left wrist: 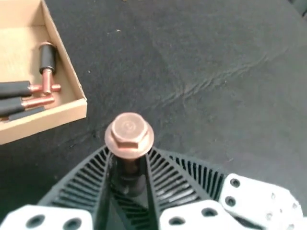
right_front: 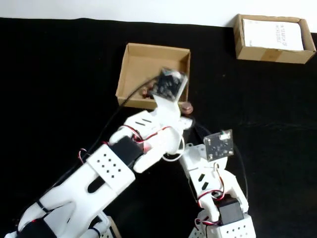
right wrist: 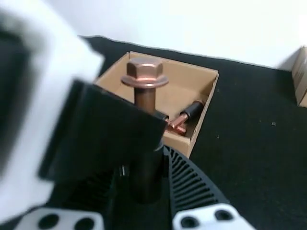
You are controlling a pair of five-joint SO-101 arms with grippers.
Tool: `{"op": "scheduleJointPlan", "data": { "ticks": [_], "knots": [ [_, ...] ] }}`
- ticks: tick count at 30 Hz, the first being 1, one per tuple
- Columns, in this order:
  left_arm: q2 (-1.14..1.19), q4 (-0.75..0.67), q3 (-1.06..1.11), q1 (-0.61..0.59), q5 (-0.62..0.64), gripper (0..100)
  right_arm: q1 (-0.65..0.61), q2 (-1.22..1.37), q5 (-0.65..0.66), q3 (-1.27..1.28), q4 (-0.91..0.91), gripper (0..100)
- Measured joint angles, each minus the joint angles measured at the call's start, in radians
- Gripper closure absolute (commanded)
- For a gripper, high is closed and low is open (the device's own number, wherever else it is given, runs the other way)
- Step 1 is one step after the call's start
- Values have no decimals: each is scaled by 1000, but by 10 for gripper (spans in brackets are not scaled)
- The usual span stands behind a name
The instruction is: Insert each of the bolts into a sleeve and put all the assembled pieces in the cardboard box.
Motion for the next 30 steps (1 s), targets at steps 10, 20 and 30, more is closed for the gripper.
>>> {"op": "scheduleJointPlan", "data": {
  "ticks": [10,20,30],
  "knots": [
    [-95,107,37,0,-31,783,5,0,0,2,2,991],
    [-539,663,-55,5,-41,864,57,-2,-9,-17,2,991],
    [-1034,729,112,-267,-204,977,109,219,-28,-296,-44,991]
  ]
}}
